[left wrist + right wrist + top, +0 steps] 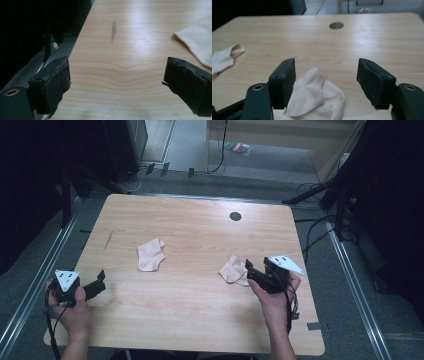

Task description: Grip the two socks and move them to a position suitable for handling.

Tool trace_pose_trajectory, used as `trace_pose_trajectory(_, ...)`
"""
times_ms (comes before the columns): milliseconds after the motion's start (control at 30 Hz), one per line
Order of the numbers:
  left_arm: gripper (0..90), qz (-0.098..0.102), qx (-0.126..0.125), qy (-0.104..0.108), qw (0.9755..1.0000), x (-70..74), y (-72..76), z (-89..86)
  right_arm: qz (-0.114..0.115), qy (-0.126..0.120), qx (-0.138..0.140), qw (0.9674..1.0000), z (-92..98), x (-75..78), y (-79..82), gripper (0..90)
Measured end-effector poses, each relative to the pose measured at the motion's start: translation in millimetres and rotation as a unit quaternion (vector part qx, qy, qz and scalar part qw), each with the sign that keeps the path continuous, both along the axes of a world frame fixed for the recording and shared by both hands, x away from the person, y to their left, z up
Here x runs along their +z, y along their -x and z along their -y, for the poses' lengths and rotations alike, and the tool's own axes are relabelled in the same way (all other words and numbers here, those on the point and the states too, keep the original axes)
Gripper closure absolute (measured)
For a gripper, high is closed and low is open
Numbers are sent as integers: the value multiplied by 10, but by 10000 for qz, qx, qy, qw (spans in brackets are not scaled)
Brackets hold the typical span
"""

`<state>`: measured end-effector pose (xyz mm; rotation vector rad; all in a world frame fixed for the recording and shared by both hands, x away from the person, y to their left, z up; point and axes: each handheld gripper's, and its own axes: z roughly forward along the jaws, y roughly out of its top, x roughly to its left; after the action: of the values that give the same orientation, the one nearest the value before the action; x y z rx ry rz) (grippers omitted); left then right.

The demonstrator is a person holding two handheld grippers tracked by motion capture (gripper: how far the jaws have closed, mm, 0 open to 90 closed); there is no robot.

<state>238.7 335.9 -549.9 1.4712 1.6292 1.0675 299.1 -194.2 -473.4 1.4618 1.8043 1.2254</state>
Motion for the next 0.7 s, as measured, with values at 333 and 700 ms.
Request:
trace_pose_trajectory(333,70,-178,37,-324,9993,-3,-49,57,-827,228,140,9962,-243,-474,-229,335)
trace_pose_trajectory(700,70,2,-22,86,10000,70,-17,23,-882,880,-102,9922,-321,-737,-256,466)
